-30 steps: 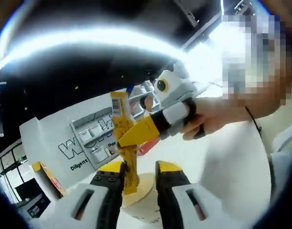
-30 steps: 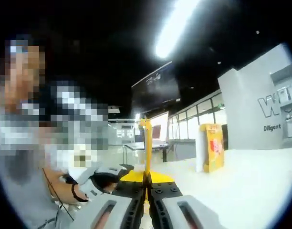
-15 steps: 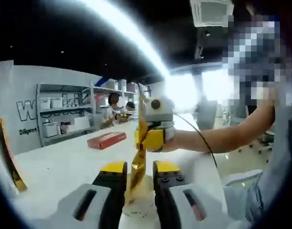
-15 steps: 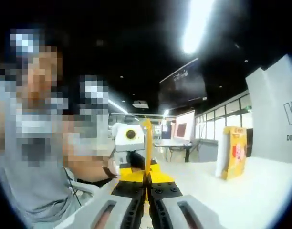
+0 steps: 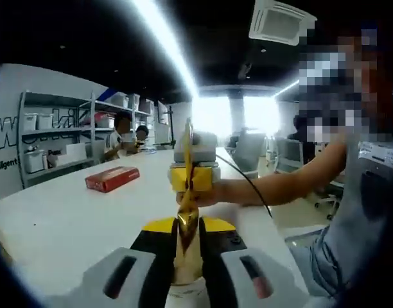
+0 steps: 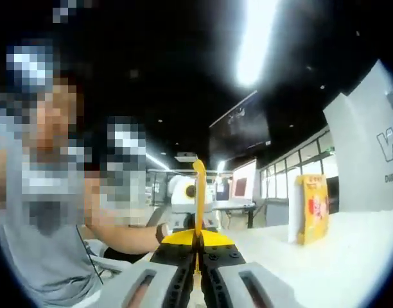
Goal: Tear open the coffee pouch, take out the coffee, and pour the coffee from the pouch into the cup
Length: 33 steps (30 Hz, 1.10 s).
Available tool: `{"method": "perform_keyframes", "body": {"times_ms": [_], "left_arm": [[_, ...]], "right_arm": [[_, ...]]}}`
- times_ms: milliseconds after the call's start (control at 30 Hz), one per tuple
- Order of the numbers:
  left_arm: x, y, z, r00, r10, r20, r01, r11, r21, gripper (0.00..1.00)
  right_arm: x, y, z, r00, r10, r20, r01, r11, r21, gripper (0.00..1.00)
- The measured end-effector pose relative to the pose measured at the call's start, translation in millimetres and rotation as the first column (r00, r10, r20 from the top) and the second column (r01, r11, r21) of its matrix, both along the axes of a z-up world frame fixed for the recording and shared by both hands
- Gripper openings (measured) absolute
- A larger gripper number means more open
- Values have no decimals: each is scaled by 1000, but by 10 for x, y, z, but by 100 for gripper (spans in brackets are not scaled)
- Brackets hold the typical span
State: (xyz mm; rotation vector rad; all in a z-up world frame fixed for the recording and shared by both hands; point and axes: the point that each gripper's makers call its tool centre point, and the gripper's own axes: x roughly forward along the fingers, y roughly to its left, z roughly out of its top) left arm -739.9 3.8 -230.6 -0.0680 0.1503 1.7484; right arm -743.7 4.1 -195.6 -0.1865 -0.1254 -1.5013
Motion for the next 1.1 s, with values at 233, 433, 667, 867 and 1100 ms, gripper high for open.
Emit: {"method": "perform_keyframes", "body": {"times_ms": [233,433,667,867,1100], "left_arm": [[94,-1,33,994,-45,97,30,989,147,18],[106,-40,-4,998,-2,64,-6,991,136,17],[74,-23,52,999,31,17,-34,979,200,13],[48,-37,47,999,30,10,-32,974,225,9],[37,-55,50,1000,24,13,-26,966,258,6]], "right_arm": [[46,-50,-13,999,26,25,-25,999,-31,2],[4,-90,-49,999,14,31,-13,999,-38,2],[-43,-47,-3,1000,-1,31,3,998,-70,2],[-71,-54,-14,1000,-19,20,21,997,-70,2],[-80,-71,-29,1000,-25,17,26,996,-88,3]]}}
